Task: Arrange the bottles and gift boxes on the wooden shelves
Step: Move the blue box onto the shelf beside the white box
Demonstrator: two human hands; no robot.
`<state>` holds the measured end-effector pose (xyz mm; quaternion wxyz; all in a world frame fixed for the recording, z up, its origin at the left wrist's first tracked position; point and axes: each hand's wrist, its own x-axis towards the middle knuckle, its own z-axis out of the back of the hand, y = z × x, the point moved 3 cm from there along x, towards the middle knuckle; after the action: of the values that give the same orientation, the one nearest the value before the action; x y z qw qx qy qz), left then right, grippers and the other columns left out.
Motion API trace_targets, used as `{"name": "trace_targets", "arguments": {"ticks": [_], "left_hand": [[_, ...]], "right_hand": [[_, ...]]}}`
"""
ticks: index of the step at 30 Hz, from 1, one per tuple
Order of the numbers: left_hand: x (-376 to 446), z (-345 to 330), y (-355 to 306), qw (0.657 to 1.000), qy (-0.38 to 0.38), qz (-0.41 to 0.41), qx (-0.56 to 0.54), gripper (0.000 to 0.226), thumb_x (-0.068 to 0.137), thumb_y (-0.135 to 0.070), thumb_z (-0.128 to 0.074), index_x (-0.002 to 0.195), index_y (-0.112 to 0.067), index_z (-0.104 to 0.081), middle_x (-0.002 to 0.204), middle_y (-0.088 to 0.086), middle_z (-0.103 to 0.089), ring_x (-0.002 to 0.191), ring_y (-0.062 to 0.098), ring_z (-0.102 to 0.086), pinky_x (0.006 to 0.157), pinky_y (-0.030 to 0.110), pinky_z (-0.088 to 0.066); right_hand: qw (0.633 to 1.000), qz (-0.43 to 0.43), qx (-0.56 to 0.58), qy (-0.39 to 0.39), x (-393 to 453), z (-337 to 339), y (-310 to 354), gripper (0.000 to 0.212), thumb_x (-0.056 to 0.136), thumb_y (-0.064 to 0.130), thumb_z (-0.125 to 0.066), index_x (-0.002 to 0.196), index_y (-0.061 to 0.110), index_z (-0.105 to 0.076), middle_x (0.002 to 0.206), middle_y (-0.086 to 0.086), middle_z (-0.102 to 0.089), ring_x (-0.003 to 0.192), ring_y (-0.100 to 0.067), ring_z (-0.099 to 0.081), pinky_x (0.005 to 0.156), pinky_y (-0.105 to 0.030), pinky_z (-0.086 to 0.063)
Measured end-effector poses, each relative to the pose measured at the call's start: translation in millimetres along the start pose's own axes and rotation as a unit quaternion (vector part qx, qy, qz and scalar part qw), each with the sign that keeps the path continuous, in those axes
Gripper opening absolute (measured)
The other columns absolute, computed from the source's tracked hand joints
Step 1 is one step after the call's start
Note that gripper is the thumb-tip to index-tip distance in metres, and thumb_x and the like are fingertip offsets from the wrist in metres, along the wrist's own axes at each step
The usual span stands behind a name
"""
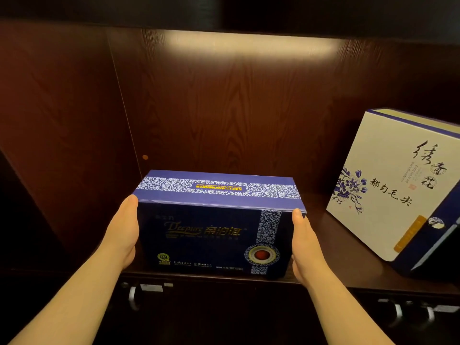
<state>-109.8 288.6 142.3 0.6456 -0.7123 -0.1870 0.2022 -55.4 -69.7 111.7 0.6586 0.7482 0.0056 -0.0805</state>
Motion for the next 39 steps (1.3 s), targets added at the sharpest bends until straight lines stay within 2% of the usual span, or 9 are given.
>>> {"name": "trace_targets", "arguments": {"ticks": [6,11,18,22,27,31,34,37,39], "left_hand": [[2,0,-1,1.000,-0.010,-0.006,0.000,0.025,0.099,-0.049,-0.040,0.099,-0.043,-0.065,0.081,-0.018,-0.075,0.102,0.015,-0.062,0.076,0.034,-0.041],[-1,-1,-4,1.000,-0.009,-0.003,0.002,0.027,0.101,-0.050,-0.039,0.108,-0.042,-0.064,0.103,-0.006,-0.073,0.104,0.015,-0.062,0.073,0.031,-0.040],[-7,-2,-9,1.000,-0.013,0.000,0.006,0.026,0.102,-0.049,-0.039,0.108,-0.042,-0.063,0.110,-0.003,-0.071,0.106,0.015,-0.062,0.078,0.034,-0.042],[-9,-3,-11,1.000,-0.008,-0.002,0.007,0.027,0.102,-0.049,-0.038,0.108,-0.042,-0.063,0.110,-0.002,-0.071,0.106,0.016,-0.062,0.079,0.035,-0.042],[-7,-2,-9,1.000,-0.009,-0.006,-0.002,0.026,0.102,-0.050,-0.038,0.105,-0.045,-0.064,0.096,-0.011,-0.075,0.103,0.013,-0.062,0.074,0.032,-0.042],[1,2,-11,0.999,0.003,-0.033,0.037,0.035,0.104,-0.045,-0.040,0.136,-0.041,-0.055,0.133,-0.003,-0.063,0.116,0.013,-0.058,0.084,0.035,-0.045],[1,4,-37,0.950,-0.030,-0.172,0.258,0.047,0.104,-0.028,-0.047,0.151,-0.030,-0.041,0.153,0.004,-0.045,0.129,0.017,-0.046,0.098,0.040,-0.041],[-9,-25,-66,0.849,-0.015,-0.319,0.421,0.043,0.097,-0.010,-0.059,0.140,-0.011,-0.056,0.144,0.015,-0.054,0.131,0.034,-0.049,0.104,0.051,-0.039],[-18,-58,-79,0.816,0.022,-0.360,0.452,0.036,0.095,-0.010,-0.062,0.130,-0.006,-0.064,0.136,0.016,-0.060,0.125,0.038,-0.055,0.101,0.053,-0.042]], "right_hand": [[1.000,0.001,0.001,0.001,0,0,0,0.047,0.090,0.068,-0.043,0.129,0.046,-0.057,0.118,0.009,-0.073,0.115,-0.016,-0.065,0.091,-0.042,-0.054],[1.000,-0.001,0.002,0.000,-1,-1,1,0.047,0.083,0.072,-0.045,0.122,0.050,-0.059,0.114,0.011,-0.074,0.115,-0.017,-0.066,0.092,-0.043,-0.054],[1.000,-0.001,0.003,-0.004,-1,-2,2,0.045,0.088,0.069,-0.044,0.125,0.047,-0.058,0.117,0.008,-0.074,0.114,-0.017,-0.066,0.094,-0.045,-0.054],[1.000,-0.004,0.005,-0.005,-1,-1,2,0.031,0.096,0.064,-0.042,0.117,0.049,-0.059,0.115,0.006,-0.074,0.111,-0.017,-0.067,0.085,-0.041,-0.054],[1.000,-0.004,0.005,0.001,-3,-2,4,0.038,0.090,0.067,-0.044,0.119,0.047,-0.059,0.114,0.006,-0.074,0.111,-0.019,-0.068,0.091,-0.045,-0.055],[1.000,0.004,0.001,0.018,-7,-2,7,0.041,0.084,0.072,-0.045,0.118,0.056,-0.060,0.119,0.012,-0.073,0.114,-0.014,-0.066,0.089,-0.042,-0.055],[0.999,0.018,-0.007,0.036,-11,0,9,0.047,0.082,0.075,-0.046,0.124,0.060,-0.058,0.127,0.017,-0.070,0.123,-0.013,-0.061,0.106,-0.049,-0.048],[0.998,0.038,-0.020,0.036,-15,8,15,0.054,0.082,0.072,-0.047,0.134,0.058,-0.053,0.136,0.022,-0.062,0.130,-0.006,-0.054,0.108,-0.042,-0.044],[0.998,0.048,-0.025,0.016,-16,20,21,0.055,0.087,0.067,-0.047,0.141,0.054,-0.046,0.142,0.025,-0.053,0.130,-0.001,-0.049,0.099,-0.030,-0.043]]}}
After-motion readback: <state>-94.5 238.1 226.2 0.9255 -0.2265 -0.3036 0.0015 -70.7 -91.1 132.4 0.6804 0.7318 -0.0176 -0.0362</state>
